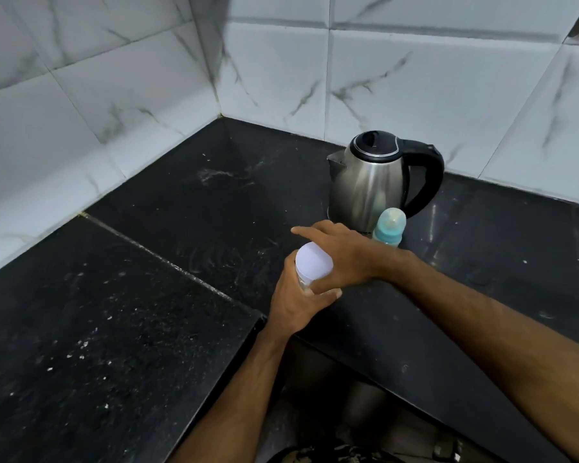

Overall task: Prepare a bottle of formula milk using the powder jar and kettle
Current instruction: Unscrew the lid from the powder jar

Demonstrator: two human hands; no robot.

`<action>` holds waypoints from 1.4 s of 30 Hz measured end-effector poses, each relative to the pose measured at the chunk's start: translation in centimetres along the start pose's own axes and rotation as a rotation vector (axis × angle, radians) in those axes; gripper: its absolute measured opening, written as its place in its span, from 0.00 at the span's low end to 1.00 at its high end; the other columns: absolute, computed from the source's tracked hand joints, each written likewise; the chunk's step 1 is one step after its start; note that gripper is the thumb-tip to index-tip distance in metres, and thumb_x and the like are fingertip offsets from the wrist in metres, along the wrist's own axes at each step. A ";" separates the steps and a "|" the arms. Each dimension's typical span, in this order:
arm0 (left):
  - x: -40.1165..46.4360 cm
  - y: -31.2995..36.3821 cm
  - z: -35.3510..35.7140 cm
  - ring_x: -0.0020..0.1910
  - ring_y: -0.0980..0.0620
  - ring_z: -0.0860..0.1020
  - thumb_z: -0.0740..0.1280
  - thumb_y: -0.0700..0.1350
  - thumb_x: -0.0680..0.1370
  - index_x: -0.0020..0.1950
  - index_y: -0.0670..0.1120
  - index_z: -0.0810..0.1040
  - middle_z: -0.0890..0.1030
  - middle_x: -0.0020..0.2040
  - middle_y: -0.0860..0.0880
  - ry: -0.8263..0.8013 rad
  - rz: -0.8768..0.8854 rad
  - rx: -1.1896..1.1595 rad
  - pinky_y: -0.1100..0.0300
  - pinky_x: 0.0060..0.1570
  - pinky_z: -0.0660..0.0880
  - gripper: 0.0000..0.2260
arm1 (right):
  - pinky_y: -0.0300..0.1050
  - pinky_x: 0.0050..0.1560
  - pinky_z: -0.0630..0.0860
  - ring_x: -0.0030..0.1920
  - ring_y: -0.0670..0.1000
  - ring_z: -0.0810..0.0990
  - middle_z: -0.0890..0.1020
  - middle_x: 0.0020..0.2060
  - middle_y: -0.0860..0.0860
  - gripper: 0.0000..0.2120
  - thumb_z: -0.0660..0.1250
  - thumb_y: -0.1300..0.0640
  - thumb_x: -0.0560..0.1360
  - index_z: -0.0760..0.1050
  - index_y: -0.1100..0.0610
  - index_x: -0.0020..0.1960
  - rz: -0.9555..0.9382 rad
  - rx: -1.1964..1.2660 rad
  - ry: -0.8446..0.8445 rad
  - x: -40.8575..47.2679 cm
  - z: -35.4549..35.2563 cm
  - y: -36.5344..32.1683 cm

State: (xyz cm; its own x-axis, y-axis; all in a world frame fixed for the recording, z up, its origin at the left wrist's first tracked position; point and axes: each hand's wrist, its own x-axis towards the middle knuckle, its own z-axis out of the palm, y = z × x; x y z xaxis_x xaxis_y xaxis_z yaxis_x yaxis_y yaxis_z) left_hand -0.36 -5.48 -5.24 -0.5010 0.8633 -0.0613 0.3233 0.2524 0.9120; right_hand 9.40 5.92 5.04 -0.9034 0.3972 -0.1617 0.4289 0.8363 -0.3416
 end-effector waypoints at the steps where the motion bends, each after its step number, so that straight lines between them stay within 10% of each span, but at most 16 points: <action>1: 0.0 -0.1 0.0 0.66 0.60 0.70 0.82 0.53 0.64 0.76 0.55 0.59 0.70 0.68 0.60 0.002 -0.020 0.002 0.70 0.59 0.68 0.47 | 0.50 0.65 0.69 0.67 0.53 0.67 0.66 0.69 0.50 0.47 0.72 0.35 0.67 0.51 0.46 0.78 0.031 -0.064 0.038 -0.1 0.0 -0.2; 10: 0.3 -0.2 0.2 0.69 0.62 0.64 0.82 0.49 0.66 0.79 0.51 0.55 0.65 0.70 0.59 -0.014 -0.034 0.008 0.71 0.63 0.61 0.49 | 0.49 0.65 0.69 0.68 0.54 0.66 0.65 0.71 0.51 0.43 0.74 0.46 0.70 0.54 0.49 0.78 -0.026 -0.026 -0.035 0.1 -0.3 -1.1; 14: 0.1 0.0 0.1 0.61 0.62 0.69 0.82 0.51 0.64 0.76 0.52 0.59 0.69 0.64 0.60 0.018 -0.044 0.024 0.78 0.49 0.63 0.47 | 0.51 0.64 0.71 0.67 0.54 0.68 0.67 0.68 0.52 0.42 0.71 0.35 0.69 0.57 0.48 0.76 0.063 -0.047 0.074 -0.2 -0.4 -0.9; 18: 0.3 -0.4 0.3 0.64 0.61 0.71 0.83 0.53 0.63 0.75 0.54 0.60 0.70 0.66 0.59 0.030 -0.036 0.045 0.73 0.58 0.69 0.47 | 0.48 0.59 0.72 0.62 0.54 0.72 0.72 0.63 0.52 0.38 0.69 0.34 0.70 0.62 0.50 0.73 0.092 -0.166 0.122 -0.1 0.5 -1.0; 22: 0.4 0.1 0.5 0.68 0.62 0.62 0.80 0.50 0.68 0.79 0.49 0.53 0.64 0.68 0.58 -0.027 -0.085 0.046 0.80 0.61 0.53 0.48 | 0.50 0.67 0.70 0.68 0.54 0.67 0.67 0.69 0.51 0.43 0.75 0.43 0.69 0.56 0.49 0.76 0.011 0.022 -0.008 0.0 -0.4 -0.6; 42: 0.0 0.0 0.3 0.64 0.63 0.67 0.82 0.52 0.64 0.77 0.53 0.58 0.67 0.64 0.62 0.020 -0.042 -0.001 0.77 0.55 0.63 0.48 | 0.47 0.59 0.73 0.62 0.53 0.73 0.72 0.63 0.51 0.37 0.69 0.34 0.70 0.62 0.47 0.73 0.075 -0.152 0.021 0.0 0.3 -0.8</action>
State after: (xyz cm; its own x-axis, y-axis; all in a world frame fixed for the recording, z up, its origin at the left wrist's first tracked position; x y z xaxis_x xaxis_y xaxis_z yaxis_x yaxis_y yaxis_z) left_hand -0.11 -5.32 -5.34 -0.5302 0.8429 -0.0919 0.3007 0.2883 0.9091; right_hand 9.11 5.14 5.07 -0.8693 0.4672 -0.1612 0.4916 0.8509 -0.1850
